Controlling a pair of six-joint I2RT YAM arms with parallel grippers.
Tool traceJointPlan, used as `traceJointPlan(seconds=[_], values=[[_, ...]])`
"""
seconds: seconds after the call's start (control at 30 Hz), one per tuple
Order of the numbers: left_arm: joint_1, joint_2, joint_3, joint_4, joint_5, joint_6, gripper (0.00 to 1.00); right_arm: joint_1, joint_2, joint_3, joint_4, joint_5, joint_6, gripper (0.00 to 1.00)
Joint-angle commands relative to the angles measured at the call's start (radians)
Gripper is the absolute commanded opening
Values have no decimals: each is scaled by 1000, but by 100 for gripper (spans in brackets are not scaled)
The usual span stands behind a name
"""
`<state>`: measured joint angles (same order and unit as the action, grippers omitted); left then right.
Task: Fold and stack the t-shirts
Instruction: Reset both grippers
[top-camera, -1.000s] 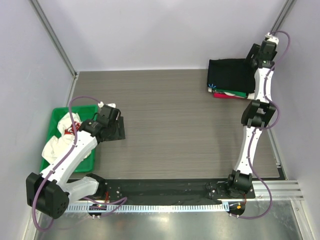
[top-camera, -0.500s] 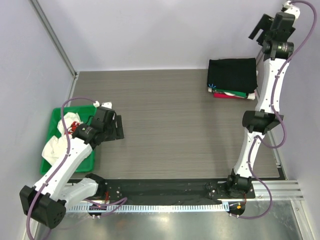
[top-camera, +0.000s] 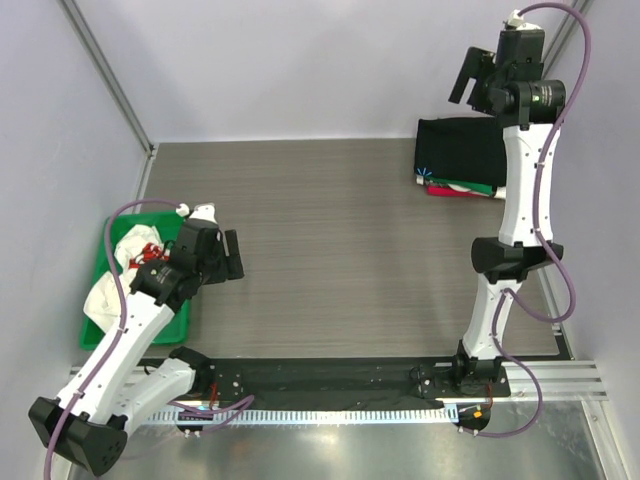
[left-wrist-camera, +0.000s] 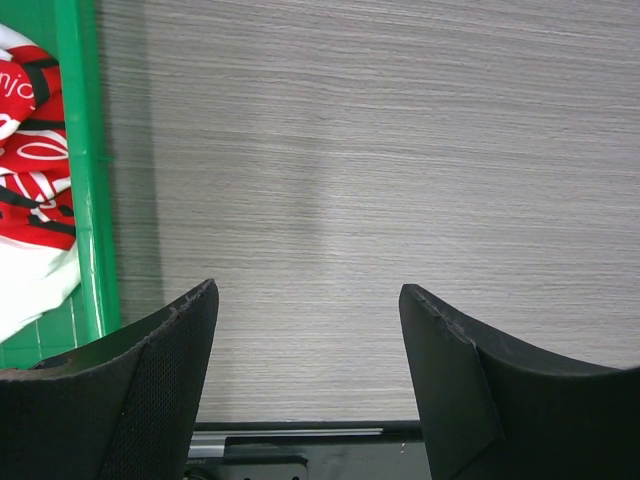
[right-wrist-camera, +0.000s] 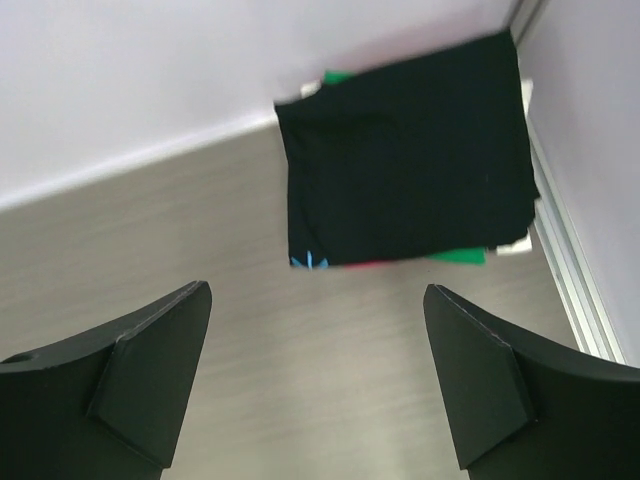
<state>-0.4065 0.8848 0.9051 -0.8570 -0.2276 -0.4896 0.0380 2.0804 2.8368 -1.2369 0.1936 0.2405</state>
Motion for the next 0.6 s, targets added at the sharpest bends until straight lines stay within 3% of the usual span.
traceJointPlan(seconds=[0.0, 0.13, 0.23, 0.27, 0.33, 0.57], values=[[-6, -21, -2, 26, -10, 3, 74, 17, -101, -131, -35, 3, -26, 93], [-8, -38, -2, 27, -10, 3, 74, 26, -210, -319, 8, 32, -43, 92], [-8, -46, -5, 32, -4, 5, 74, 26, -423, -659, 215, 3, -56, 93], [-8, -46, -5, 32, -4, 6, 74, 26, -483, -865, 281, -5, -59, 94], [-9, -44, -3, 32, 1, 8, 74, 28, -644, -1119, 448, -29, -58, 96], [-12, -47, -5, 33, -4, 8, 74, 33, -1018, -1759, 844, -270, 68, 96]])
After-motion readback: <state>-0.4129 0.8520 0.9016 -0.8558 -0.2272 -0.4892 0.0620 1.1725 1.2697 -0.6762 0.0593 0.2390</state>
